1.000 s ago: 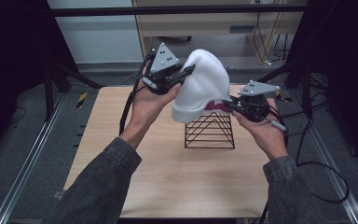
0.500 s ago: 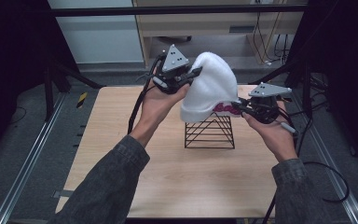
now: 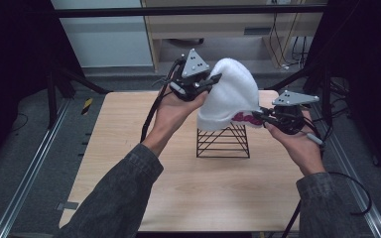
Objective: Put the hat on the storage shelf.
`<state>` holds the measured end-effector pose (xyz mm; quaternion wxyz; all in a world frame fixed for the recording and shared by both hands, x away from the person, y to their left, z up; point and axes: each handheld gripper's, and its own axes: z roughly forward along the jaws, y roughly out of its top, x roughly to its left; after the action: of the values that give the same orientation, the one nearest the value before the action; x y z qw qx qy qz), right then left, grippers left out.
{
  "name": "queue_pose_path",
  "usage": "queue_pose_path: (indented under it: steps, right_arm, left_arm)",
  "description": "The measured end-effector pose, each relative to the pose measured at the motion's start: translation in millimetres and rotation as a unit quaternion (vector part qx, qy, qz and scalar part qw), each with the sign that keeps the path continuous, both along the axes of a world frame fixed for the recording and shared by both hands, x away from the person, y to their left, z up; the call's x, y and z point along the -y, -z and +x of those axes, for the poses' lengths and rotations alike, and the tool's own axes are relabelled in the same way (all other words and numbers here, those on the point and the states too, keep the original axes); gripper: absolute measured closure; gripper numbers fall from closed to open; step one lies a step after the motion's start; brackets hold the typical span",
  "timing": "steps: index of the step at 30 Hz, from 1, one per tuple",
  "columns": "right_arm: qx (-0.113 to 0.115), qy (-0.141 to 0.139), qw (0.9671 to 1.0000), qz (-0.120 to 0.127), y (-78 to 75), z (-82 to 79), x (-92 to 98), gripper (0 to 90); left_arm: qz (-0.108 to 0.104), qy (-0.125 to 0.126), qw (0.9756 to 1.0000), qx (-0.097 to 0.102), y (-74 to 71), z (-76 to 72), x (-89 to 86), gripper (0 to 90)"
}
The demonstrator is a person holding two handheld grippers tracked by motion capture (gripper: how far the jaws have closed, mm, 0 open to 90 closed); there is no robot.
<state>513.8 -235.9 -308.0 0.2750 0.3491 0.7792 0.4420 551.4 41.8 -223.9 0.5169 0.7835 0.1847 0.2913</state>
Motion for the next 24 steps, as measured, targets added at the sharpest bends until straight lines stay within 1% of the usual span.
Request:
queue_pose_path:
  steps: [1,2,3,5,7,9,14,19,22,24]
  right_arm:
    - [-0.003,-0.002,1.0000,-0.003,1.6,0.5,0.2,76.9]
    - [-0.007,-0.001,1.0000,-0.006,3.0,0.6,0.3,76.9]
    - [-0.012,-0.001,0.9999,-0.007,4.6,0.8,0.4,76.8]
    - [-0.014,-0.002,0.9998,-0.014,8.2,1.3,1.0,76.8]
    - [-0.023,0.000,0.9996,-0.016,12.3,1.6,1.1,76.7]
    - [-0.027,0.000,0.9994,-0.020,16.8,2.6,1.2,76.6]
    - [-0.036,-0.004,0.9990,-0.024,26.3,3.3,-0.6,76.3]
    - [-0.043,-0.004,0.9988,-0.021,31.6,3.6,-1.1,76.0]
    - [-0.049,-0.007,0.9984,-0.028,37.5,4.8,-3.3,75.7]
    - [-0.052,-0.009,0.9982,-0.029,40.7,5.7,-5.0,75.6]
  left_arm:
    - [0.000,0.000,1.0000,0.000,0.0,0.0,0.0,79.5]
    - [0.006,0.000,1.0000,-0.006,2.9,3.2,1.4,79.3]
    - [0.008,0.000,0.9999,-0.007,4.1,4.0,2.4,79.2]
    - [0.014,0.000,0.9999,-0.008,6.8,4.9,4.9,79.1]
    - [0.023,0.001,0.9997,-0.008,9.3,5.9,7.4,78.8]
    - [0.028,0.002,0.9996,-0.009,12.1,6.5,9.5,78.7]
    - [0.033,0.004,0.9994,-0.012,16.7,5.3,12.2,79.2]
    - [0.037,0.004,0.9992,-0.016,20.1,4.6,12.5,79.5]
    - [0.040,0.005,0.9990,-0.022,27.2,5.0,10.7,79.7]
    - [0.041,0.005,0.9989,-0.024,28.6,5.0,10.0,79.7]
